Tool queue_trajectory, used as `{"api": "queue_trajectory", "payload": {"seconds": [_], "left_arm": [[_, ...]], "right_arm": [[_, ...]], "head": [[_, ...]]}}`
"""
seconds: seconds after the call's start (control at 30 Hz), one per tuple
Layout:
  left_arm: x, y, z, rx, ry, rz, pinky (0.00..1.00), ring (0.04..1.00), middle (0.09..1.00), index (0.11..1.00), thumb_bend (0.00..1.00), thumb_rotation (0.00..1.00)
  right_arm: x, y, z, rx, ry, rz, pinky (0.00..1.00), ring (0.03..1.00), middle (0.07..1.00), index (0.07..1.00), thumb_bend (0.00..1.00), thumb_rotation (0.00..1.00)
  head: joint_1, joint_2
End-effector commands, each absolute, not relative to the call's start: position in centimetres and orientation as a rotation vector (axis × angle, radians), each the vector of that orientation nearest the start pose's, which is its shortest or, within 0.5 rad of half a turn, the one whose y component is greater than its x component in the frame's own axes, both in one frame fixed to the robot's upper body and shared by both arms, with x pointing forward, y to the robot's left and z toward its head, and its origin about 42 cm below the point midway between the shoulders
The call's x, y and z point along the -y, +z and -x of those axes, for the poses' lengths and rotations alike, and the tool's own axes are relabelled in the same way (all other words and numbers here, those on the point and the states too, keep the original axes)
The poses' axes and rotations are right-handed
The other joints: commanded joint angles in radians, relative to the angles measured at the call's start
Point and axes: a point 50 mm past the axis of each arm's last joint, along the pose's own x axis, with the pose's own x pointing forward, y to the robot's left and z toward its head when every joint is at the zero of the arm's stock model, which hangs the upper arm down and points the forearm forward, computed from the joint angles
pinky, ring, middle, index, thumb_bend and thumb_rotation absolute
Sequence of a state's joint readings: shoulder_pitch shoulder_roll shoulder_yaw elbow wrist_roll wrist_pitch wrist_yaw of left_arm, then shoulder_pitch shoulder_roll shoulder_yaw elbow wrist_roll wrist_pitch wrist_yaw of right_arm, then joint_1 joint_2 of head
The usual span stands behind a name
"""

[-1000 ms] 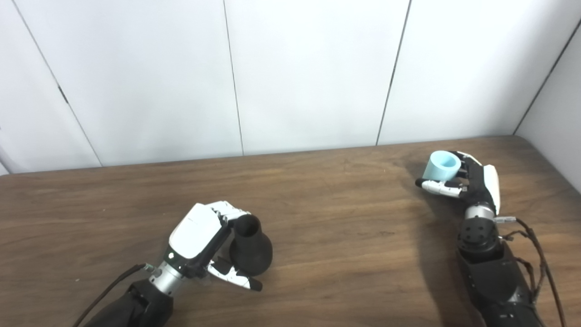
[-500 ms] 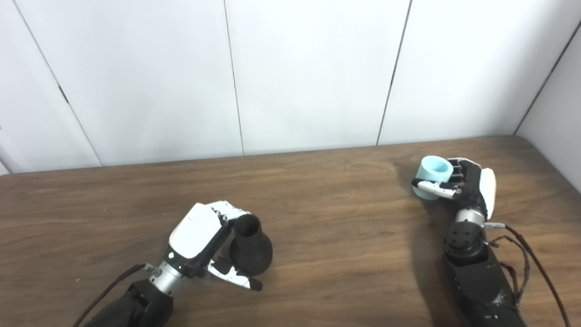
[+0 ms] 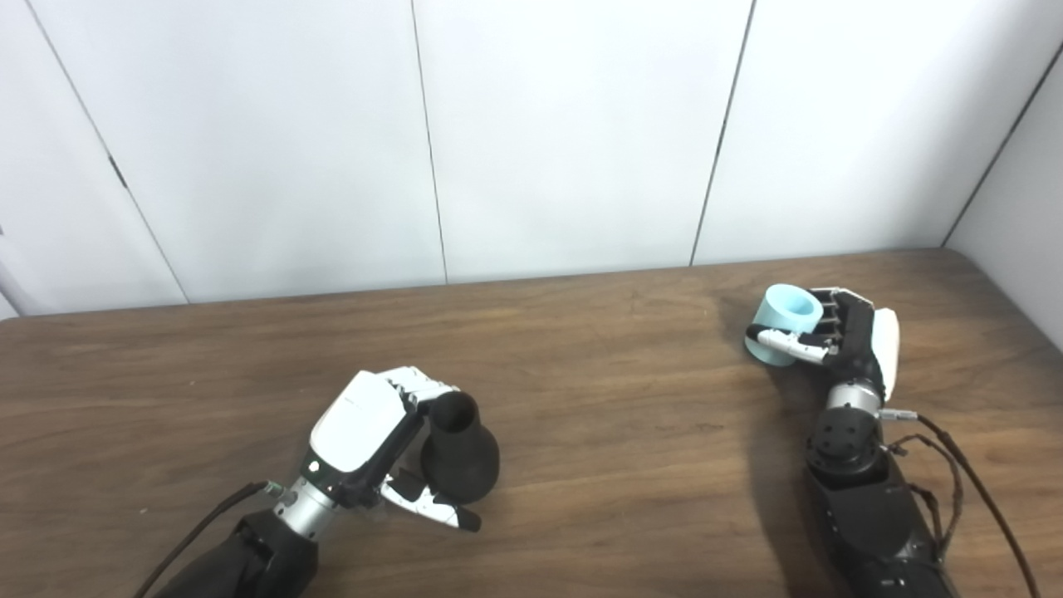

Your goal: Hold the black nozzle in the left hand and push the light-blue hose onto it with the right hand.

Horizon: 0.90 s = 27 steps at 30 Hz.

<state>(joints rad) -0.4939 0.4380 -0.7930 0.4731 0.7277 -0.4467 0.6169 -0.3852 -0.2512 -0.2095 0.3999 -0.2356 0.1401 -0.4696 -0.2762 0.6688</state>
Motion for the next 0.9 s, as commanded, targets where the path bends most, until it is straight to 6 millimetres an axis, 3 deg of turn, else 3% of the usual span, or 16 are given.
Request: {"api": "queue_trajectory", "payload": {"seconds": [0.0,0.27,0.57,0.87], "left_arm": [[-17.2,0.6,-28.0,0.499,-0.598,-0.935,0.6,0.463,0.466,0.5,0.51,0.0],[-16.5,0.5,-28.1,0.511,-0.604,-0.939,0.6,0.463,0.463,0.503,0.5,0.0],[-15.4,-0.5,-28.2,0.514,-0.61,-0.959,0.59,0.459,0.464,0.501,0.5,0.0],[-14.9,-0.7,-28.4,0.468,-0.6,-0.936,0.59,0.466,0.457,0.504,0.5,0.0]], "right_arm": [[35.3,18.2,-40.1,0.115,-0.637,0.384,0.36,0.411,0.452,0.506,0.53,0.0],[32.7,22.1,-37.9,0.236,-0.489,0.428,0.35,0.399,0.457,0.515,0.52,0.0],[28.3,26.5,-35.7,0.319,-0.33,0.38,0.34,0.414,0.474,0.517,0.52,0.0],[26.2,28.5,-34.1,0.409,-0.258,0.425,0.3,0.392,0.461,0.546,0.51,0.0]], "head": [[0.006,0.001],[0.05,0.004],[0.077,-0.007],[0.086,-0.01]]}}
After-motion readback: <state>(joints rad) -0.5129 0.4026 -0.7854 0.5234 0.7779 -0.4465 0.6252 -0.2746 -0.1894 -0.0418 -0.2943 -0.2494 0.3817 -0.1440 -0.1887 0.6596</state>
